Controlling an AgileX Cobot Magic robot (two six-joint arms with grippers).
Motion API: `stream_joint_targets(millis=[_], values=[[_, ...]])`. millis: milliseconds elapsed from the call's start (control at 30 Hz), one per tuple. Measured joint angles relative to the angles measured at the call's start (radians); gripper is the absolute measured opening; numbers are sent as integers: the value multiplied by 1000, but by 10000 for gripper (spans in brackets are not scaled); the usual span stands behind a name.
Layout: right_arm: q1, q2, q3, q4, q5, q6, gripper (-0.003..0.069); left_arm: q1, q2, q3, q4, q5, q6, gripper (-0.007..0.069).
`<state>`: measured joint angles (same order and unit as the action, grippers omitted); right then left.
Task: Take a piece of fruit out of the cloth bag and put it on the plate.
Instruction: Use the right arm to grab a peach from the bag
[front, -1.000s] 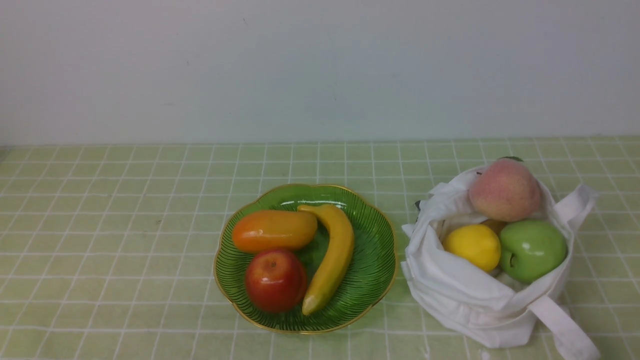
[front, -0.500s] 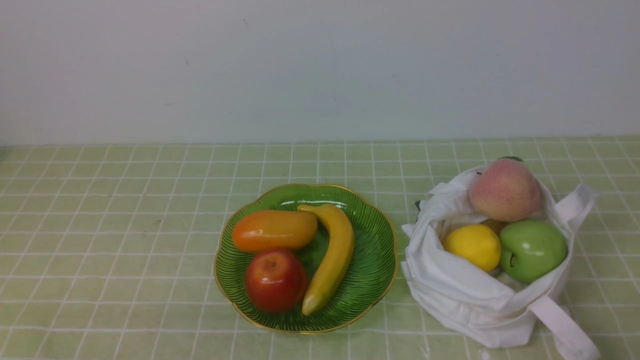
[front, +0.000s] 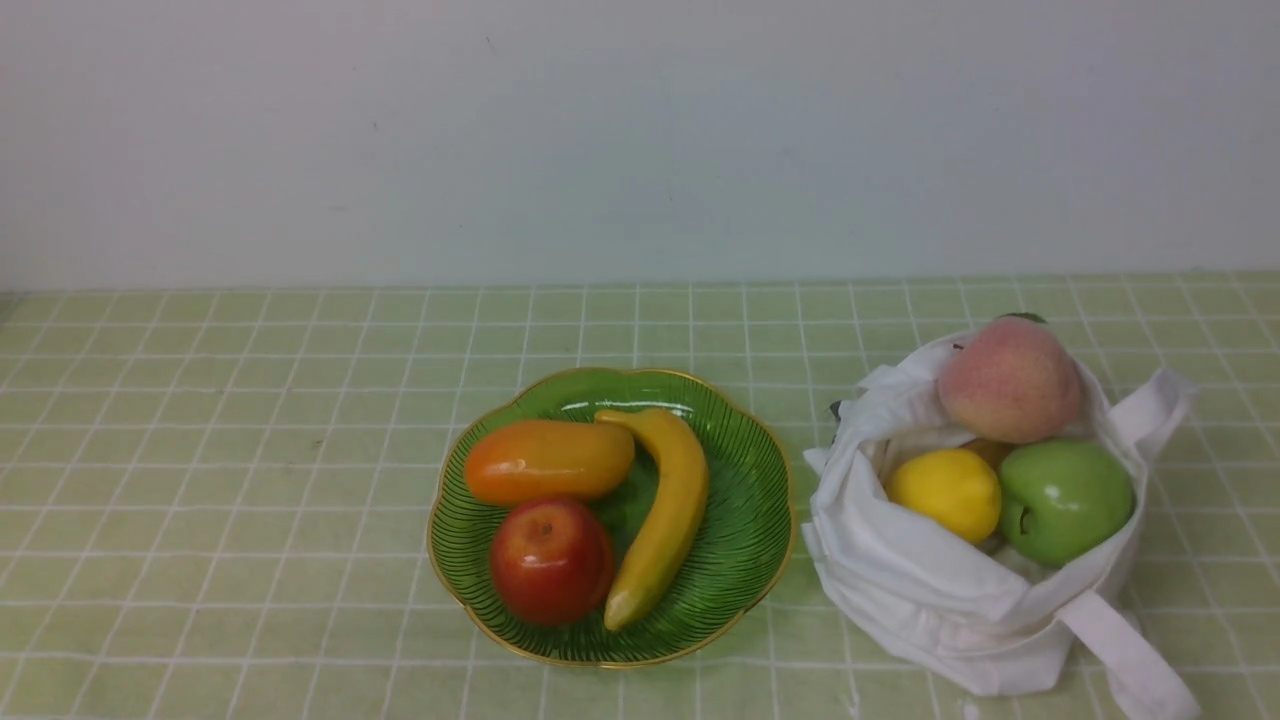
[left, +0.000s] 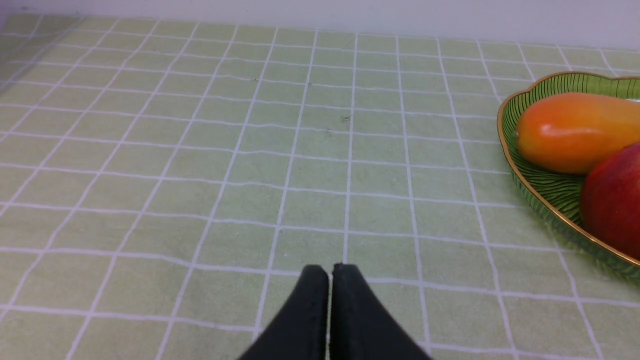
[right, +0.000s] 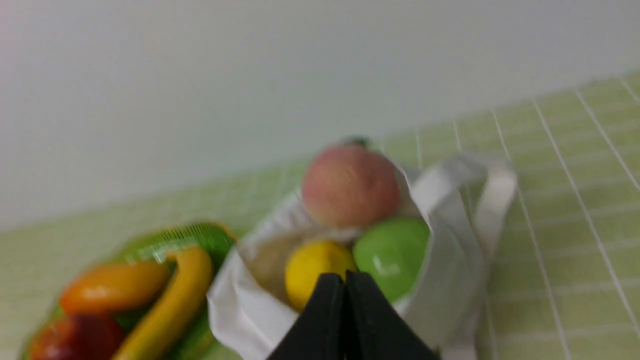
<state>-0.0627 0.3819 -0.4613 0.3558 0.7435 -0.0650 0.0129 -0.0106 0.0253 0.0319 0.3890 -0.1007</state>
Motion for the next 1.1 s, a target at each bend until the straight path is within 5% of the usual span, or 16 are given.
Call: stream_joint_targets(millis=[133, 333, 433, 633, 767, 1000, 1100], values=[[0, 249, -135, -57, 139, -12, -10, 0, 0, 0, 0, 0, 0, -8], [0, 543, -276, 228, 209, -238, 14, 0, 0, 0, 0, 0, 0, -8], [0, 675, -345, 362, 228, -377, 80, 0, 0, 0, 0, 0, 0, -8], [5, 855, -487, 389, 234, -411, 241, 0, 0, 0, 0, 0, 0, -8], [75, 997, -640, 336, 263, -407, 372, 0, 0, 0, 0, 0, 0, -8], [201, 1139, -806, 168, 285, -327, 482, 0, 0, 0, 0, 0, 0, -8], [250, 1217, -881, -32, 289, -186, 538, 0, 0, 0, 0, 0, 0, -8]])
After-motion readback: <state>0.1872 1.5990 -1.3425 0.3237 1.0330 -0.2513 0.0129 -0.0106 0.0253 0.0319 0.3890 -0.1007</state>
